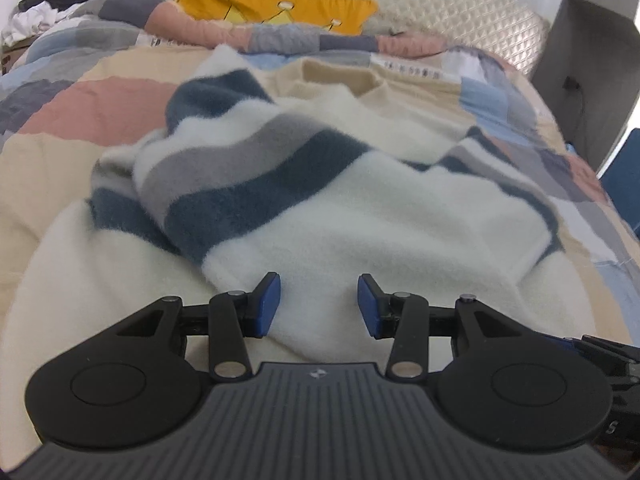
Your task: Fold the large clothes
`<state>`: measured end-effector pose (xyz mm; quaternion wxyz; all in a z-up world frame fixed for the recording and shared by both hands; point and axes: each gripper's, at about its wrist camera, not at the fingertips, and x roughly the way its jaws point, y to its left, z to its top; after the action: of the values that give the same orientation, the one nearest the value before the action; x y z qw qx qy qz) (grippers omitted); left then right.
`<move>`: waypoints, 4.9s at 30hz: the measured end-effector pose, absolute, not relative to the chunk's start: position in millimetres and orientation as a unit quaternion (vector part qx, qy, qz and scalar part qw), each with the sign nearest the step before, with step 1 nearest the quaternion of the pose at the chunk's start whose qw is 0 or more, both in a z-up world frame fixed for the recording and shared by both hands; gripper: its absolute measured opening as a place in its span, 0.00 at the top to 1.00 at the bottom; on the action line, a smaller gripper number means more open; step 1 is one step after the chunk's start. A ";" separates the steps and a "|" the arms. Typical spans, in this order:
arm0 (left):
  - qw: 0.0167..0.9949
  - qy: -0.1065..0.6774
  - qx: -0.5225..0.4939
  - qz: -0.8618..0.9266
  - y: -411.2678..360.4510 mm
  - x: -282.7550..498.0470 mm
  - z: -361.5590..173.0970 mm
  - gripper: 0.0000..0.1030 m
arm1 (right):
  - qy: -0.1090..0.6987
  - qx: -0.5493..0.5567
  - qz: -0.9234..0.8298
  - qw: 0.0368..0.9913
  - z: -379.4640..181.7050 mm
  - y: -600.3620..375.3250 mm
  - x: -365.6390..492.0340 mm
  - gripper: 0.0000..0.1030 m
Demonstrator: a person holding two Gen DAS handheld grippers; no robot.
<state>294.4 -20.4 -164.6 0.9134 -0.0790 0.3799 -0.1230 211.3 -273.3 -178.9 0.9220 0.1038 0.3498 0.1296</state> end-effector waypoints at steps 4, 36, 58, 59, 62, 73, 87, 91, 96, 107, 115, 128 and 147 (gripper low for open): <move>0.914 0.378 -0.090 -0.120 -16.9 290.6 -159.6 0.53 | 0.349 0.110 0.131 0.921 -179.8 -274.9 211.4 0.42; 0.875 0.427 -0.227 -0.009 123.8 156.5 -107.0 0.36 | 0.331 0.271 -0.048 0.903 -145.3 -331.6 102.4 0.41; 0.833 0.460 -0.307 0.026 140.4 165.0 -143.7 0.26 | 0.377 0.441 0.018 0.814 -190.7 -348.5 111.2 0.19; 0.832 0.461 -0.306 0.024 139.8 165.4 -144.2 0.26 | 0.369 0.447 0.037 0.814 -189.3 -345.3 110.9 0.19; 0.830 0.464 -0.309 0.016 138.5 165.9 -146.0 0.26 | 0.352 0.442 0.071 0.822 -181.6 -337.5 111.6 0.19; 0.832 0.475 -0.281 0.048 132.3 174.3 -155.0 0.26 | 0.394 0.408 0.019 0.824 -187.8 -336.2 116.7 0.23; 0.812 0.471 -0.330 -0.097 116.5 179.0 -163.0 0.56 | 0.354 0.382 0.077 0.850 -187.7 -317.8 129.7 0.39; 0.800 0.503 -0.322 -0.066 114.0 186.5 -175.4 0.58 | 0.372 0.384 0.064 0.843 -196.0 -316.8 135.2 0.57; 0.814 0.485 -0.312 -0.069 114.3 181.6 -165.3 0.82 | 0.364 0.404 0.055 0.837 -198.7 -324.1 129.9 0.71; 0.826 0.380 -0.394 -0.133 160.0 131.4 -97.1 0.86 | 0.233 0.495 0.150 0.824 -148.9 -354.2 88.2 0.78; 0.845 0.330 -0.382 -0.176 168.3 84.3 -25.5 0.86 | 0.200 0.463 0.208 0.838 -95.6 -363.5 45.4 0.79; 0.854 0.288 -0.362 -0.237 157.5 -24.5 50.0 0.85 | 0.177 0.462 0.254 0.831 -55.4 -397.0 -46.0 0.78; 0.891 0.274 -0.336 -0.133 108.6 177.4 14.2 0.85 | 0.237 0.506 0.130 0.819 -61.4 -394.5 126.0 0.74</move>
<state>177.4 108.6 14.2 0.8912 -0.3361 0.2742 -0.1329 126.0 -394.5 -61.4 0.8193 0.5058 0.2369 0.1299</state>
